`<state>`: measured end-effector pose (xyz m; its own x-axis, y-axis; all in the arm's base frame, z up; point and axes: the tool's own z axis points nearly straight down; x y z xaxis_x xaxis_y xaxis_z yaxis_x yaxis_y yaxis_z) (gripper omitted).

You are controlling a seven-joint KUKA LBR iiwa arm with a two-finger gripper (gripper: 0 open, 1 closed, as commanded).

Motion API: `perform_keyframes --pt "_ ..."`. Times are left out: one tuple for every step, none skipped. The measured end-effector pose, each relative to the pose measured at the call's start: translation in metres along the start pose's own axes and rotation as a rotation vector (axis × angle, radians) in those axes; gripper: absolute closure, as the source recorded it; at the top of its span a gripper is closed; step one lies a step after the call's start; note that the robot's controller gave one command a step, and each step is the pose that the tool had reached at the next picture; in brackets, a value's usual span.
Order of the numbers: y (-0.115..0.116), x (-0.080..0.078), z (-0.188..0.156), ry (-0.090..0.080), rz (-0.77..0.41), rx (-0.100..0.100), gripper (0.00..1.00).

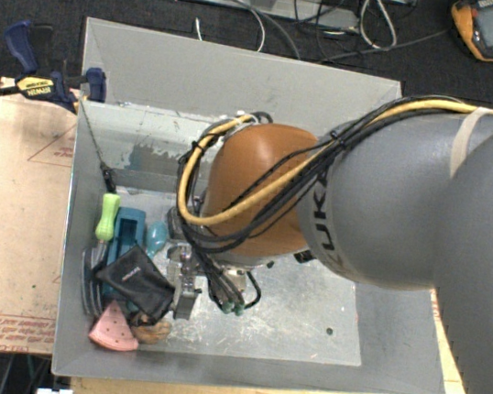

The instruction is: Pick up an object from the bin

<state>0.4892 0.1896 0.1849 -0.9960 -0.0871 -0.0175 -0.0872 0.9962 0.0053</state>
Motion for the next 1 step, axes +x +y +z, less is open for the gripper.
perform_keyframes --pt "0.0267 0.0013 0.0582 -0.002 -0.101 -0.001 1.0"
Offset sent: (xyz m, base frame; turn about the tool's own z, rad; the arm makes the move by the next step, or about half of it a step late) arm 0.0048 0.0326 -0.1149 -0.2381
